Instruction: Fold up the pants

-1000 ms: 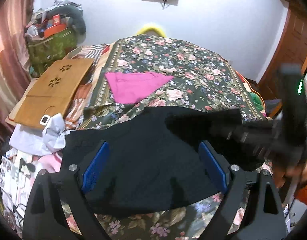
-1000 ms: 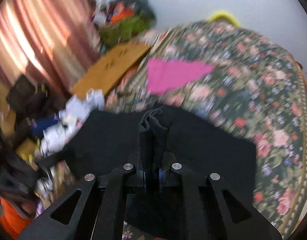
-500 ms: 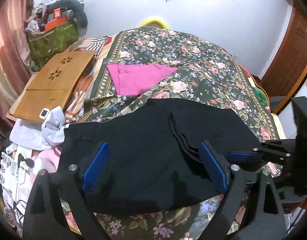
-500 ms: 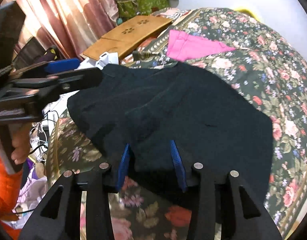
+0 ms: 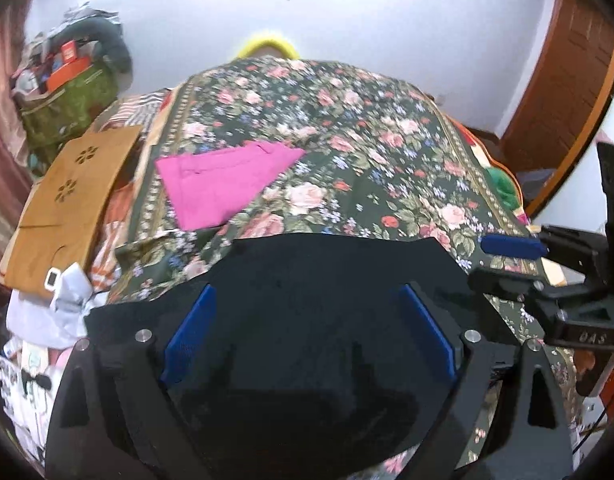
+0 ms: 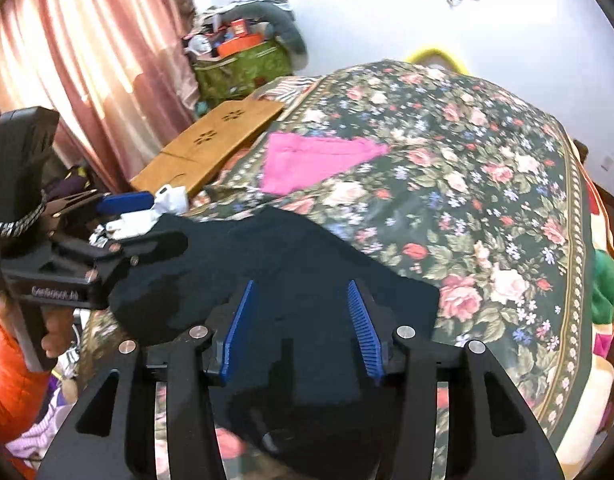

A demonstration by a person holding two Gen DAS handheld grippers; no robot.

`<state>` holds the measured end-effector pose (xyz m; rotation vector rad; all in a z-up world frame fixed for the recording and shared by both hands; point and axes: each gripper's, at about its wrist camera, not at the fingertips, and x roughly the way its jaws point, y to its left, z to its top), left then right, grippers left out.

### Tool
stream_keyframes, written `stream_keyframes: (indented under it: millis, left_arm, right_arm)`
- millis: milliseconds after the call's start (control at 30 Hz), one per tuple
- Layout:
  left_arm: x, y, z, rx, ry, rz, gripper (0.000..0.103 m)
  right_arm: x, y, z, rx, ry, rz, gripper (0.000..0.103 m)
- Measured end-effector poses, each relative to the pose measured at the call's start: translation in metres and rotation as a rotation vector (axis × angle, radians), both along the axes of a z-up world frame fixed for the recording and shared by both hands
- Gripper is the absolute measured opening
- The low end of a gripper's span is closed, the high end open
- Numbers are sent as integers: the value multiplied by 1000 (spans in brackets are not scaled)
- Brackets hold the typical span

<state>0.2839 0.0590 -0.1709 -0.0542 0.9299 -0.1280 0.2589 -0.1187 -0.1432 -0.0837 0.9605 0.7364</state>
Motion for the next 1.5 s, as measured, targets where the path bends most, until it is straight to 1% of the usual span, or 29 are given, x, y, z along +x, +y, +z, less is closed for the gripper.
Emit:
stream_keyframes:
  millis: [100, 200, 233, 300, 367, 433, 567, 633, 767, 933, 1067, 1233, 1367, 1500]
  left_arm:
    - [18, -16, -18, 23, 50, -40, 93]
    - [30, -28, -42, 56, 111, -66, 93]
    - [33, -31, -51, 69, 137, -74, 93]
    - [39, -36, -67, 91, 179, -90, 93]
    - [42, -39, -85, 123, 229, -106, 93]
    - [40, -39, -97, 121, 262, -117, 94]
    - [36, -29, -99, 65, 280, -103, 94]
    - [34, -28, -99, 68, 276, -95, 96]
    - [21, -26, -94, 101, 237, -77, 98]
    - [-1, -22, -87, 141, 188, -49, 98]
    - [-16, -14, -82, 126, 170, -23, 98]
    - [-35, -4, -76, 135, 142, 17, 98]
    - [-49, 10, -63, 96, 130, 61, 98]
    - [-65, 24, -43, 143, 62, 121, 98]
  right_arm:
    - [15, -5, -19, -18, 50, -13, 45]
    - [25, -9, -45, -27, 129, -15, 52]
    - [27, -12, -53, -31, 151, -17, 52]
    - [29, -13, -73, -49, 207, -16, 52]
    - [27, -17, -88, -58, 238, -12, 52]
    - [21, -25, -89, -33, 224, -14, 52]
    - [6, -37, -87, -47, 188, -20, 52]
    - [-1, -43, -85, -54, 177, -31, 52]
    - [-12, -53, -82, -80, 155, -54, 52]
    - [-21, -69, -80, -73, 174, -102, 52]
    - [-34, -81, -75, -80, 166, -140, 52]
    - [-46, -88, -69, -93, 146, -170, 52]
    - [-54, -90, -61, -106, 123, -197, 53]
    - [-59, -85, -45, -132, 63, -210, 53]
